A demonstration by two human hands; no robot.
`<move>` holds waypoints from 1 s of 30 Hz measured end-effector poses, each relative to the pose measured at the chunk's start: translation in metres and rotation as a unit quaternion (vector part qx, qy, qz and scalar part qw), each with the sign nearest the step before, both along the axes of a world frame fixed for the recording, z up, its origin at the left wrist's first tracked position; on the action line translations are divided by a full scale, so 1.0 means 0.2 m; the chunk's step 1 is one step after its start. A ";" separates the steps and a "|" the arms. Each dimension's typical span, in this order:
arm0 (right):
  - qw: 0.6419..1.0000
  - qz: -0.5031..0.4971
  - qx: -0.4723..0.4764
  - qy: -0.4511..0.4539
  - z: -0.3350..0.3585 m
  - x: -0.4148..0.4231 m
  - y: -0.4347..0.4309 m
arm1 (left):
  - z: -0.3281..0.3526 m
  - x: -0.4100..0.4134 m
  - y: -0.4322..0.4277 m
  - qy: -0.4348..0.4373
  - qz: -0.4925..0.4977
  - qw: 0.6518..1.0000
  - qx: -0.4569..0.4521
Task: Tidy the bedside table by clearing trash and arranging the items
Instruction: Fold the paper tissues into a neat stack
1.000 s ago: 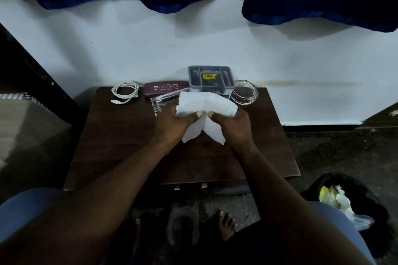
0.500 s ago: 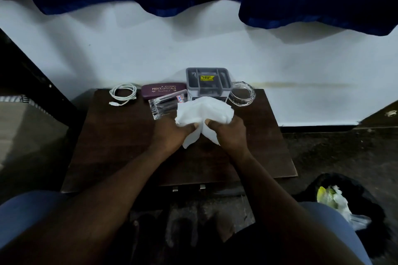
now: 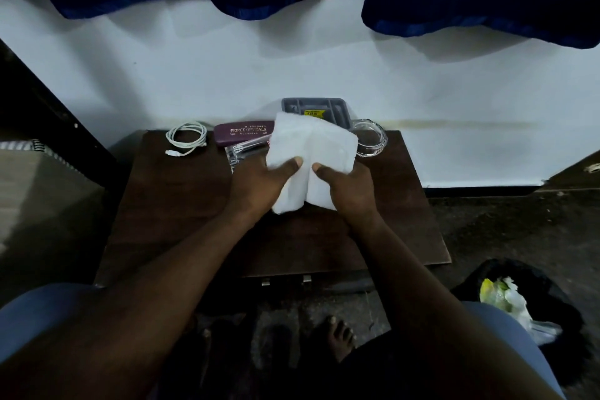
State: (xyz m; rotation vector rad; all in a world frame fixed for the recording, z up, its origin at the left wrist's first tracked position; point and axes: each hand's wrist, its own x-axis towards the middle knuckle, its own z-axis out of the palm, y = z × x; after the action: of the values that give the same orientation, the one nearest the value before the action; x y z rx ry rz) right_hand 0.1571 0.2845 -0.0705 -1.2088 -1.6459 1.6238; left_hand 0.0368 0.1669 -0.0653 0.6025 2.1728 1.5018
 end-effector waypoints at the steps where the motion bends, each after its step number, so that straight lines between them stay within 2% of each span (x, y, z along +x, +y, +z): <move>1: 1.000 0.006 -0.008 0.005 0.01 0.00 0.00 | 0.01 -0.01 0.00 -0.023 -0.001 1.000 0.015; 4: 0.999 0.025 -0.025 -0.016 0.01 0.01 -0.02 | 0.00 -0.01 -0.02 -0.094 -0.039 0.994 0.030; 7: 0.999 0.017 -0.025 -0.031 -0.01 0.01 -0.04 | -0.01 0.02 -0.02 -0.076 -0.034 0.996 0.013; 9: 0.999 -0.004 -0.052 -0.011 0.00 0.00 -0.04 | 0.01 0.01 -0.01 -0.119 -0.029 0.992 0.037; 11: 0.989 -0.032 -0.135 0.052 0.02 0.00 -0.03 | 0.04 -0.01 -0.01 -0.228 -0.036 0.970 0.077; 13: 0.967 -0.057 -0.227 0.103 0.04 0.02 -0.04 | 0.06 -0.03 -0.02 -0.342 -0.054 0.932 0.112; 16: 0.934 -0.080 -0.320 0.139 0.05 0.03 -0.04 | 0.06 0.01 -0.04 -0.430 -0.086 0.880 0.183; 18: 0.921 -0.082 -0.344 0.160 0.05 0.04 -0.05 | 0.05 0.06 -0.04 -0.441 -0.092 0.870 0.201; 21: 0.917 -0.079 -0.351 0.171 0.05 0.04 -0.08 | 0.03 0.15 -0.01 -0.424 -0.095 0.873 0.222; 26: 0.932 -0.047 -0.329 0.142 0.05 0.06 -0.15 | 0.02 0.16 0.02 -0.378 0.019 0.892 0.248; 30: 0.948 -0.014 -0.292 0.127 0.09 0.10 -0.05 | 0.05 0.08 0.03 -0.363 0.042 0.896 0.251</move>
State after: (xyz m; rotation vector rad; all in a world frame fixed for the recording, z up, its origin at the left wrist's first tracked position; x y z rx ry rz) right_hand 0.1777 0.2736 -0.0525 -1.2070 -1.0095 2.2305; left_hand 0.0524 0.1727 -0.0563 0.0500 1.2587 1.9485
